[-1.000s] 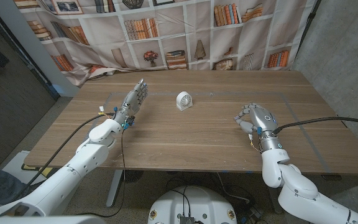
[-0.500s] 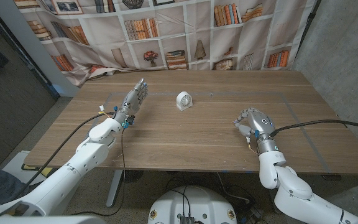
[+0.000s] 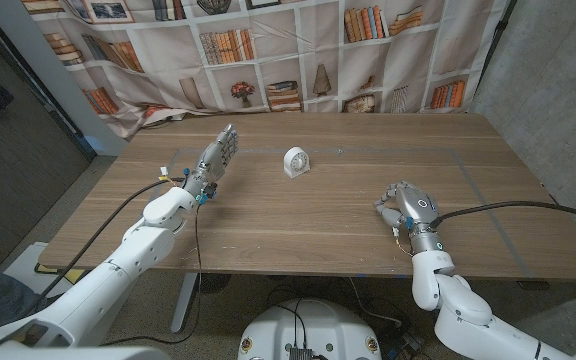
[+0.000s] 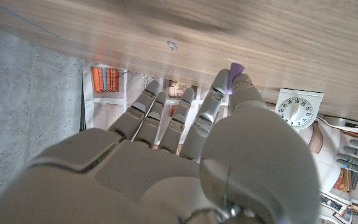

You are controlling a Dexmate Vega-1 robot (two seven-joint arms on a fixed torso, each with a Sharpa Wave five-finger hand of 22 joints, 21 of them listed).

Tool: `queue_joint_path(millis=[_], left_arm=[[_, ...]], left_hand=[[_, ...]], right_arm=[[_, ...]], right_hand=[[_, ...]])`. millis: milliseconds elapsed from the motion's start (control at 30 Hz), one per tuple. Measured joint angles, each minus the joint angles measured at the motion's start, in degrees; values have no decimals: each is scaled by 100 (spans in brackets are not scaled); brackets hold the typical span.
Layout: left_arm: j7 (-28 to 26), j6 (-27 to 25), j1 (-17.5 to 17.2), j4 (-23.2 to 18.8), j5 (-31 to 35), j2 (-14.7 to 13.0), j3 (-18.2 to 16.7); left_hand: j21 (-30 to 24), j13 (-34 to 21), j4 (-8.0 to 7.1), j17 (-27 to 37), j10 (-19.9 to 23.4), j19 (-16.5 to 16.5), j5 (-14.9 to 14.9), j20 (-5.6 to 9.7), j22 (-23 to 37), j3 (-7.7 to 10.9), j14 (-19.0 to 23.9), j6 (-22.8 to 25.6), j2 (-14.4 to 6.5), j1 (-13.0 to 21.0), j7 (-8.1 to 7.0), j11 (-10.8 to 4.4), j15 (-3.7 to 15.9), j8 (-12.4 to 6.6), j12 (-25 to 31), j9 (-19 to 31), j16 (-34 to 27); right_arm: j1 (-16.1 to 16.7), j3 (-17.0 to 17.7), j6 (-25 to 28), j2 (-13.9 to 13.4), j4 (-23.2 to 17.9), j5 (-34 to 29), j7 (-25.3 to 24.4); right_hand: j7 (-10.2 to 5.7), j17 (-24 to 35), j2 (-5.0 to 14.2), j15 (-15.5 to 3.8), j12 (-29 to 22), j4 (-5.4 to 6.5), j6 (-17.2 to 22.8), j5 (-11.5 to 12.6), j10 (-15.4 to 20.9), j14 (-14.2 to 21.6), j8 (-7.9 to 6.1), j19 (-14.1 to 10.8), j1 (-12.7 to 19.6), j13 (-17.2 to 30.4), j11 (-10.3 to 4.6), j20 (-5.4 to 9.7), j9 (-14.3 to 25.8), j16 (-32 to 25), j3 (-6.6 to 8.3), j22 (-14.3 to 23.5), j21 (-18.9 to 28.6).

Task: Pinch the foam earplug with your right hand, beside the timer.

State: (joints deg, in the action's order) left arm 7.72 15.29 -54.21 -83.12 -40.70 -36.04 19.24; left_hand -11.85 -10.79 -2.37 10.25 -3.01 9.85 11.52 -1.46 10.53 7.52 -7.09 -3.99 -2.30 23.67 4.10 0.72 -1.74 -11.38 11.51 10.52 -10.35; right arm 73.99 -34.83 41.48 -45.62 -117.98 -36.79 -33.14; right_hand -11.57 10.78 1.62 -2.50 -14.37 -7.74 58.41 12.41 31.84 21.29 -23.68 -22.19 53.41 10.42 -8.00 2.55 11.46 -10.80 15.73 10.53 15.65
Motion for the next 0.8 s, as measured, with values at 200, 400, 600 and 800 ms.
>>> queue_joint_path(millis=[200,400,600,800], left_arm=[[23,-21,23,4,9,-5,11],[26,-30,27,-10,12,-24,11],[27,-45,21,-36,12,-45,9],[28,-56,15,-50,12,-60,4]], left_hand=[[0,0,0,0,0,0,0,0,0,0,0,0,0,0,0,0,0,0,0,0,0],[0,0,0,0,0,0,0,0,0,0,-11,0,0,0,0,0,-11,0,0,0,0],[0,0,0,0,0,0,0,0,0,0,-11,0,0,0,0,0,-11,0,0,0,0],[0,0,0,0,0,0,0,1,0,0,-11,0,0,0,0,0,-11,0,0,0,0]], right_arm=[[-33,-102,18,49,141,-62,-129],[-95,-201,53,55,240,-114,-140],[-166,-297,104,47,309,-194,-136],[-235,-403,195,25,365,-326,-76]], right_hand=[[0,0,-23,12,45,0,0,0,0,24,0,0,-23,0,0,0,0,0,0,0,0],[-1,0,-23,-8,44,1,-1,0,0,45,39,0,-22,0,0,0,0,0,-1,0,0],[-32,0,0,-8,44,17,-31,0,0,45,39,1,-45,0,0,0,0,0,-17,0,0],[-31,0,0,4,55,16,-93,0,0,58,67,-20,-45,0,0,-20,1,0,-16,28,0]])
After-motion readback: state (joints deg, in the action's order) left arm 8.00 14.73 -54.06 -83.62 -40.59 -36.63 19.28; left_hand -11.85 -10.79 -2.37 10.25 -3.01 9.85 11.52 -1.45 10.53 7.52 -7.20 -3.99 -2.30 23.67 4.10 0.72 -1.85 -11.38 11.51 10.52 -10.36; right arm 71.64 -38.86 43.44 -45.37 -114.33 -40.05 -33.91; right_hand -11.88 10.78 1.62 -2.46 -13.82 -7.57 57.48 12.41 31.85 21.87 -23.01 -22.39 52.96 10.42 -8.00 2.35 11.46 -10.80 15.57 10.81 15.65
